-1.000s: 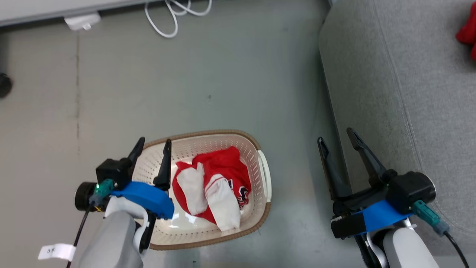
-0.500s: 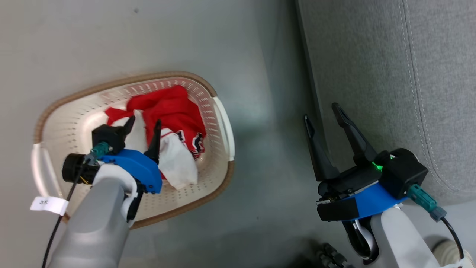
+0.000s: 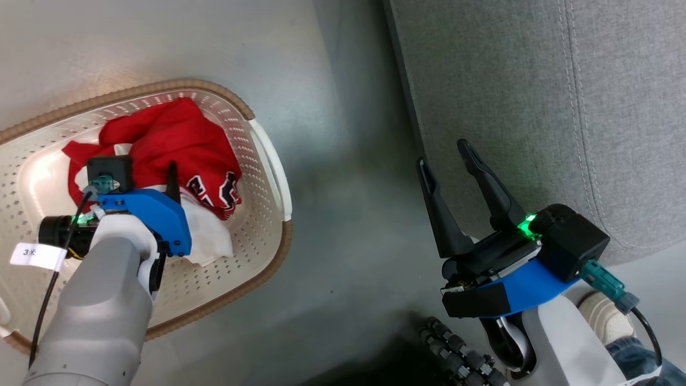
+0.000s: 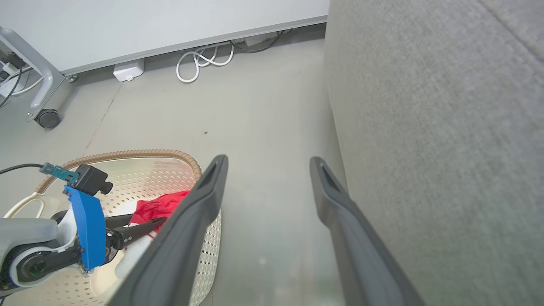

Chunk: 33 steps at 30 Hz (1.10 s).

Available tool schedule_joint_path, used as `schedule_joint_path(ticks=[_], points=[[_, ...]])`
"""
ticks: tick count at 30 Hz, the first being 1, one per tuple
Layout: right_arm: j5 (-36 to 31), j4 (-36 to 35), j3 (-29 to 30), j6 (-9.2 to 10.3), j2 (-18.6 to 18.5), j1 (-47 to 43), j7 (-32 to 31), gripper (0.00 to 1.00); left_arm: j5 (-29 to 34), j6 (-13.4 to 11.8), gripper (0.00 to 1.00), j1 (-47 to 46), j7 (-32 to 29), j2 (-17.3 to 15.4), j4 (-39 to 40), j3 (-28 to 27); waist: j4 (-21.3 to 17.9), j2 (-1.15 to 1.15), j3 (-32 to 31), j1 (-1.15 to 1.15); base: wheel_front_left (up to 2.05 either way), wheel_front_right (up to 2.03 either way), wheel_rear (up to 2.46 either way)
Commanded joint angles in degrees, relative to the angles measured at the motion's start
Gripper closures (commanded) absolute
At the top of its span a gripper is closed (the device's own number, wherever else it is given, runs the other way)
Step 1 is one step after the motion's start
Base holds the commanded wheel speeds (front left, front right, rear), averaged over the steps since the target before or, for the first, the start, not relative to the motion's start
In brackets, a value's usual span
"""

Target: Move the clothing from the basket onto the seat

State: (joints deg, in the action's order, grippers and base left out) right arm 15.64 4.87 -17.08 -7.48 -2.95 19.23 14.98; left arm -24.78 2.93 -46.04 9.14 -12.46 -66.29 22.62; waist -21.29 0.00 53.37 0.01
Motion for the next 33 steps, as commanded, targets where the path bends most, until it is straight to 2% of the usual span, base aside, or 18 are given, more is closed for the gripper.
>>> schedule_joint_path(ticks=[1,5,6,7,23,28,33], points=[[0.19,-0.23,-0.16,-0.03,0.11,0.69,0.28,0.00,-0.47,-0.35,0.00,-1.00,-0.25,-0.32,-0.37,-0.34,-0.40,0.00,0.30,-0.01,0.00,0.00,0.00],[0.98,-0.33,-0.57,-0.03,0.11,0.66,0.29,0.00,-1.09,-1.05,0.00,-1.92,-3.90,0.09,-3.14,-0.42,-0.98,0.00,0.41,-0.01,0.00,0.00,0.00],[1.11,-0.26,-0.64,-0.03,0.11,0.69,0.29,0.00,-1.22,-1.03,0.65,-2.09,-4.81,0.15,-3.63,-0.28,-1.02,0.00,0.37,-0.01,0.00,0.00,0.00],[1.19,-0.21,-0.64,-0.03,0.11,0.72,0.29,0.00,-1.26,-0.75,1.00,-2.31,-5.34,0.22,-3.88,-0.12,-1.03,0.00,0.32,-0.01,0.00,0.00,0.00],[-0.58,0.57,-0.18,-0.03,0.10,1.27,0.30,0.00,-1.88,1.83,1.00,-2.76,-3.98,2.33,-5.05,1.74,1.55,0.00,-1.84,-0.01,0.00,0.00,0.00],[-1.63,1.39,0.00,-0.03,0.10,1.43,0.29,0.00,-1.97,2.70,1.00,-1.42,-3.01,3.98,-5.36,2.70,3.65,0.00,-5.47,-0.01,0.00,0.00,0.00],[-3.09,2.67,0.71,-0.03,0.08,0.91,0.26,0.00,-2.66,3.75,1.00,0.95,-1.35,6.23,-5.51,3.57,6.56,0.00,-12.00,-0.01,0.00,0.00,0.00]])
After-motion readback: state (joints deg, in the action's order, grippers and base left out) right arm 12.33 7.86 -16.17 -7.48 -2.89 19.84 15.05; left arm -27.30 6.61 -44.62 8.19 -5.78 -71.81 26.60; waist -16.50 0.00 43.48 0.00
